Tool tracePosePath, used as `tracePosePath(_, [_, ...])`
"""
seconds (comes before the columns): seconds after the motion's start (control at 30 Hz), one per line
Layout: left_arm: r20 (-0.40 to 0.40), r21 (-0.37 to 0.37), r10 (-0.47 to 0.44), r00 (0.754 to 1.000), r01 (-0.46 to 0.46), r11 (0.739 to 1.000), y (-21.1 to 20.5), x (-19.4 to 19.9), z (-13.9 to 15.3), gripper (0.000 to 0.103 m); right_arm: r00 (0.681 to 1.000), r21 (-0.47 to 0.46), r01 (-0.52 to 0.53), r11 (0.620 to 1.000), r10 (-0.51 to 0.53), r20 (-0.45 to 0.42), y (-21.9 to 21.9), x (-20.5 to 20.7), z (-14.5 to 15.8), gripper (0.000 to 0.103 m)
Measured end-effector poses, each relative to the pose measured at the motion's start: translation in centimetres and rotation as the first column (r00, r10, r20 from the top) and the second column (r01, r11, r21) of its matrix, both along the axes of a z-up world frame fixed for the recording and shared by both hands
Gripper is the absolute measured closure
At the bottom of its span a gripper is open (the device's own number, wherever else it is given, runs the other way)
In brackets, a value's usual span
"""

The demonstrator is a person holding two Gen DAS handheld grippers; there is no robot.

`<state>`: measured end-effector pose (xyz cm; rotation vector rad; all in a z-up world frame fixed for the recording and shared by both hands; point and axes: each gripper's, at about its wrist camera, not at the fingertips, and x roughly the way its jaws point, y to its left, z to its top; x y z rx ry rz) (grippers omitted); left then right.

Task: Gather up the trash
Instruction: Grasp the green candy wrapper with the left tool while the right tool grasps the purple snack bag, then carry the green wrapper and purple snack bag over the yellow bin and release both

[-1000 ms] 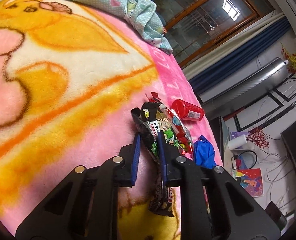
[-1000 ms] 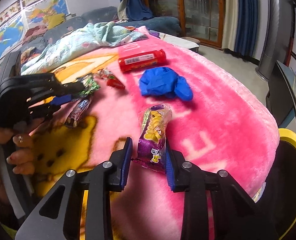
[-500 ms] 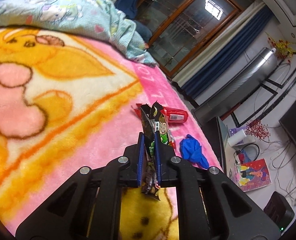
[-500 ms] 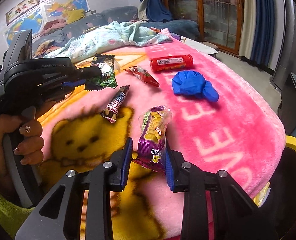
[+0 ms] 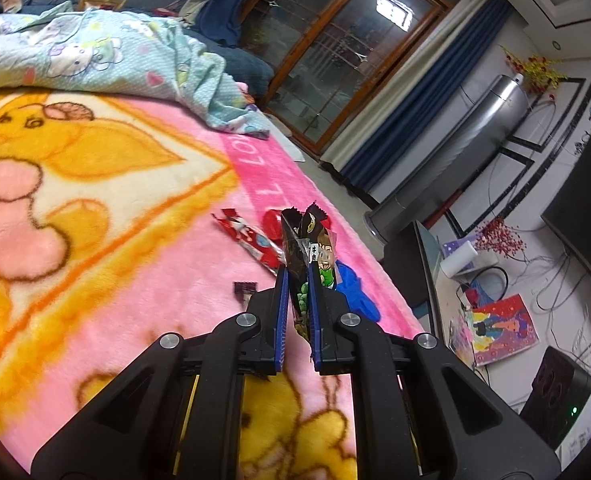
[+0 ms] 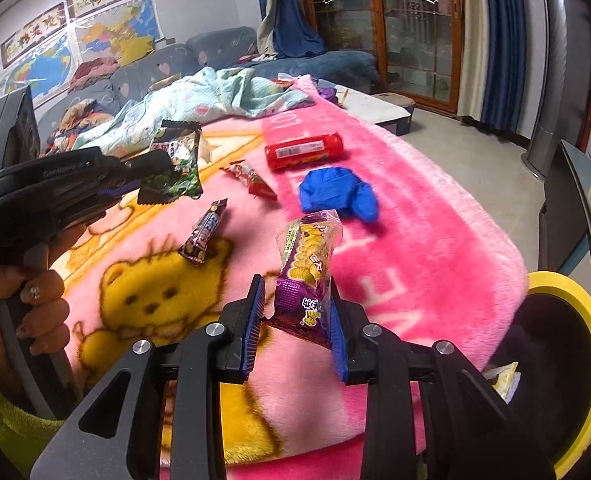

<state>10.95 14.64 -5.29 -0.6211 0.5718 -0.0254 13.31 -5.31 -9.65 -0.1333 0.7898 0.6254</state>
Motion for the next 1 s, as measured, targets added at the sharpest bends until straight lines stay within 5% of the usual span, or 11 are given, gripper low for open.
tracePosePath(1.0, [0.065,0.145,-0.219,0.973,0.208,0.967,-9.4,-0.6,3.1,0.098,0.980,0.061,0.184,0.981,-0.188,0.065,-9.0,0.7,4.0,0.075])
